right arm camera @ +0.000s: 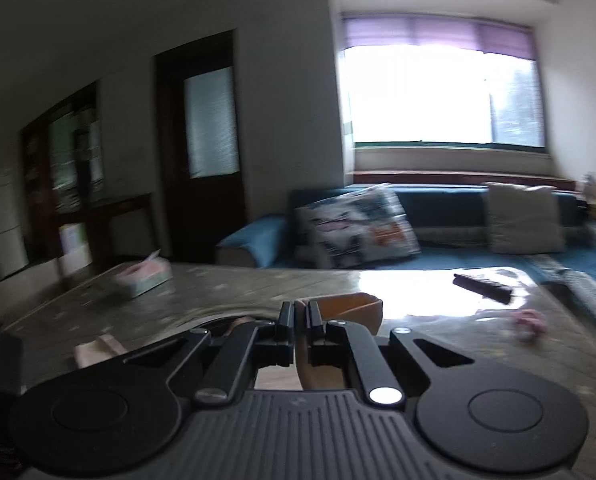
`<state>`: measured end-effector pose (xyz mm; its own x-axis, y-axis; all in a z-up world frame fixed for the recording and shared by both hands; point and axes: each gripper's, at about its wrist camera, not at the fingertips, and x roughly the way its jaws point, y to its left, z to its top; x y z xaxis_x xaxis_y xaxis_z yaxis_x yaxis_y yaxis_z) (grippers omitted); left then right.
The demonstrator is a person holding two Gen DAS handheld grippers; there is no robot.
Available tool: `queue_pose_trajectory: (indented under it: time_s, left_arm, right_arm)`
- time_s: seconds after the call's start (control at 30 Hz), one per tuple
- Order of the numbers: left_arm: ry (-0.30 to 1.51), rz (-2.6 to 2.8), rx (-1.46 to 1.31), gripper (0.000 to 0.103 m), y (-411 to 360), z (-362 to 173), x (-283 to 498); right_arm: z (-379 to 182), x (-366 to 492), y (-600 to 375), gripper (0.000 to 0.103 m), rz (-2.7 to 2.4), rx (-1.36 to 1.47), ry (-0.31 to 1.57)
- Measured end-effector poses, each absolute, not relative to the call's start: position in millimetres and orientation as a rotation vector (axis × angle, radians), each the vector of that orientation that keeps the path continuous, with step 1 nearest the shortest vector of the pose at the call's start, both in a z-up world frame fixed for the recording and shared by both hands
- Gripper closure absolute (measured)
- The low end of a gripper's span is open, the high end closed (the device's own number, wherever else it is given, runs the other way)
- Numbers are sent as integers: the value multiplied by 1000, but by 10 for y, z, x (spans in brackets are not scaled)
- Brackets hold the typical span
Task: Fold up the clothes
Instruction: 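Fold the lifted sleeve over the shirt body with the right gripper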
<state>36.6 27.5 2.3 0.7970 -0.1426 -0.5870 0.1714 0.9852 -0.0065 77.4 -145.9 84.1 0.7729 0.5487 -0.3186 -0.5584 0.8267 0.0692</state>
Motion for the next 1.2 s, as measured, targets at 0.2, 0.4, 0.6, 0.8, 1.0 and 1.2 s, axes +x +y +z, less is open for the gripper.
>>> queue_pose_trajectory:
  time_s: [0.2, 0.4, 0.6, 0.8, 1.0, 1.2]
  left_arm:
    - [628, -153, 29, 2, 398, 11, 291]
    - [633, -180, 22, 18, 402, 42, 307]
    - [670, -201, 22, 38, 329, -11, 422]
    - [705, -194, 29, 66, 304, -73, 470]
    - [679, -175, 26, 96, 327, 71, 516]
    - [561, -206, 57, 97, 229, 538, 565]
  right_arm:
    - [627, 812, -1016, 91, 722, -53, 435]
    - [581, 792, -1101, 59, 707, -101, 455]
    - [406, 758, -1507, 38, 587, -201, 527]
    - [80, 664, -1856, 31, 508, -292, 613]
    - [-121, 630, -2046, 27, 485, -261, 657]
    - [-215, 579, -2109, 23, 470, -271, 651]
